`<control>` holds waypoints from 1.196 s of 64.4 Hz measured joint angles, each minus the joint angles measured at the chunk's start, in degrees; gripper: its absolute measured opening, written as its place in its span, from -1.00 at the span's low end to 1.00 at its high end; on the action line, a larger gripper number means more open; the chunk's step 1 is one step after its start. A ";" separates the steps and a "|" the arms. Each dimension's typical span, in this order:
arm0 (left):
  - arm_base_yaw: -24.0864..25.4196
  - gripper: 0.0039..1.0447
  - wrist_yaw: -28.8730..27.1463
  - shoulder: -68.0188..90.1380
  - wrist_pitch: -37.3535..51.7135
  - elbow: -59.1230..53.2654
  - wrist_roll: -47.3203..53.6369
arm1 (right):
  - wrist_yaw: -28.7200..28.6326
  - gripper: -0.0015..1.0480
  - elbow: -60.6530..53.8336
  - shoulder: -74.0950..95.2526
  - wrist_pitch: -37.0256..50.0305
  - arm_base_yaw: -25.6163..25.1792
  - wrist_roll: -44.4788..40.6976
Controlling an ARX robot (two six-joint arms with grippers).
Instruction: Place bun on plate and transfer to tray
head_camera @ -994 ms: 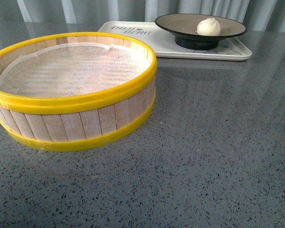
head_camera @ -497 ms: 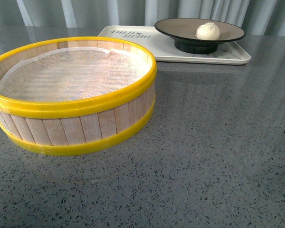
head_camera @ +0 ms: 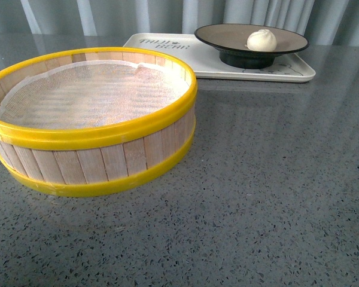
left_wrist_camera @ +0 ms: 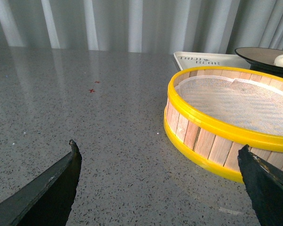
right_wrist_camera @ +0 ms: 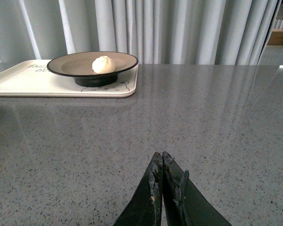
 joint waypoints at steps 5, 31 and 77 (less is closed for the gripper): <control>0.00 0.88 0.00 0.00 0.00 0.00 0.00 | 0.00 -0.97 -0.92 -2.03 -0.92 0.00 -0.02; 0.00 0.88 0.00 0.00 0.00 0.00 0.00 | -0.02 -0.97 -0.92 -10.86 -9.60 0.00 -0.02; 0.00 0.88 0.00 -0.04 0.00 0.00 0.00 | -0.02 -0.91 -0.87 -22.43 -21.51 0.00 -0.11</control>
